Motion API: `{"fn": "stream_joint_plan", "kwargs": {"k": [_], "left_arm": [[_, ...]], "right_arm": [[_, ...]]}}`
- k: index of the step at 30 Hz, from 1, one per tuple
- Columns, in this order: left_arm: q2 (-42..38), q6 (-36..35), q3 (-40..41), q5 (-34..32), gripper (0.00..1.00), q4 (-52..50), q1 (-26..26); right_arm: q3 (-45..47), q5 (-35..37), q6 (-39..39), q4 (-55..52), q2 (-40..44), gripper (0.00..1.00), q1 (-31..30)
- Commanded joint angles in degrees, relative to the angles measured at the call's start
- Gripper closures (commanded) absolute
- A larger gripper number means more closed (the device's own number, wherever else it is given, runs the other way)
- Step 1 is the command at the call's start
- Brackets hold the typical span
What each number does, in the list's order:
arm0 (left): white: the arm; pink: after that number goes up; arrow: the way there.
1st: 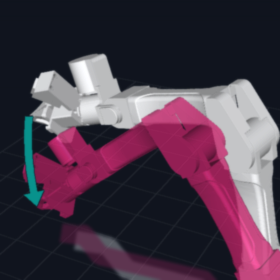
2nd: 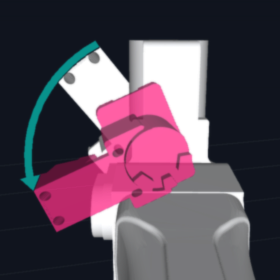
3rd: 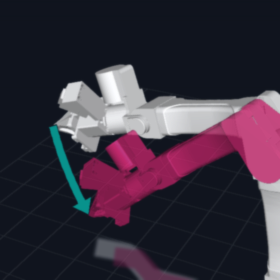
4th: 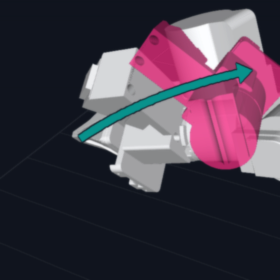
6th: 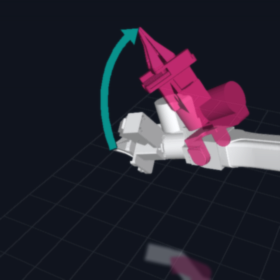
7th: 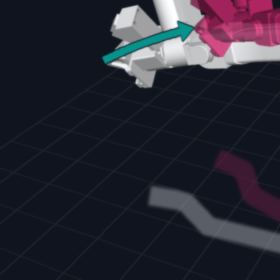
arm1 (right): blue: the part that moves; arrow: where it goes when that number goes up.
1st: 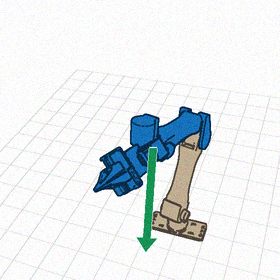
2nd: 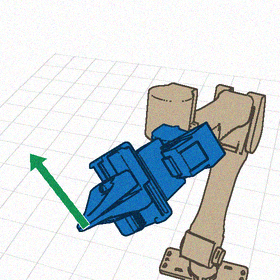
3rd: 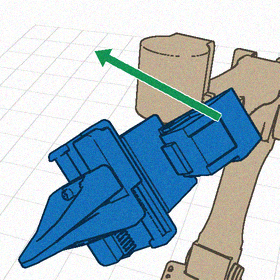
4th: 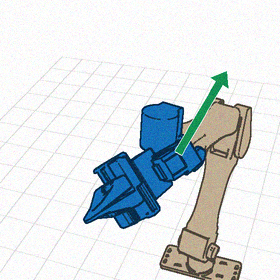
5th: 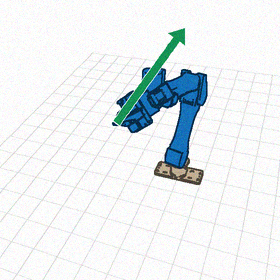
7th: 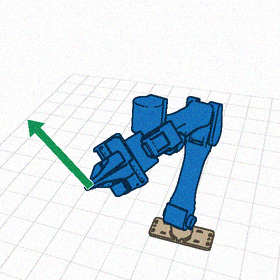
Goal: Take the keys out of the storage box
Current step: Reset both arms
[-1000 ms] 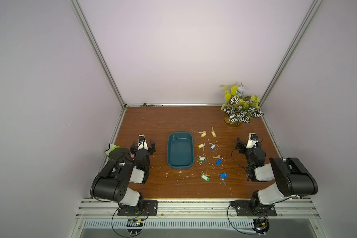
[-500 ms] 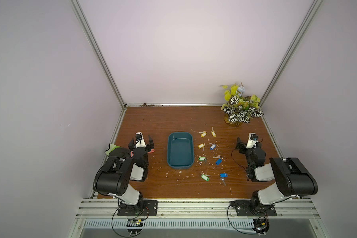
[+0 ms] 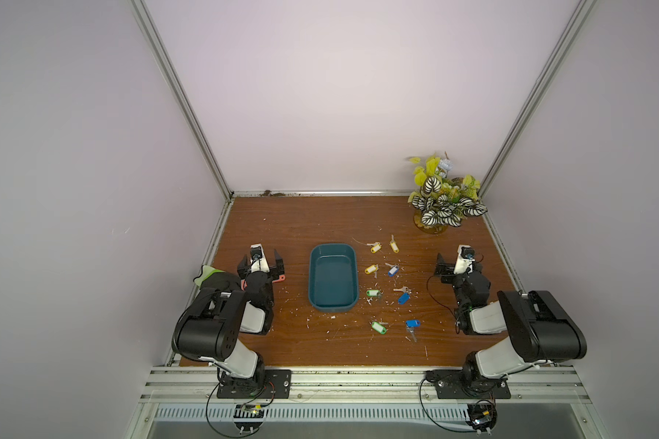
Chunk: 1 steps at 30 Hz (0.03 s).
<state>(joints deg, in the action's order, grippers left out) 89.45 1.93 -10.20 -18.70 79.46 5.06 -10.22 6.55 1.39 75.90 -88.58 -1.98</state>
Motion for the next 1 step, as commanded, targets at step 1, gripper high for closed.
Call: {"fn": "stream_joint_plan", "kwargs": {"k": [1], "left_arm": [[0.05, 0.39, -0.17, -0.33, 0.01, -0.09, -0.82]], "right_arm": [[-1.51, -0.04, -1.30, 1.20, 0.07, 0.01, -0.54]]}}
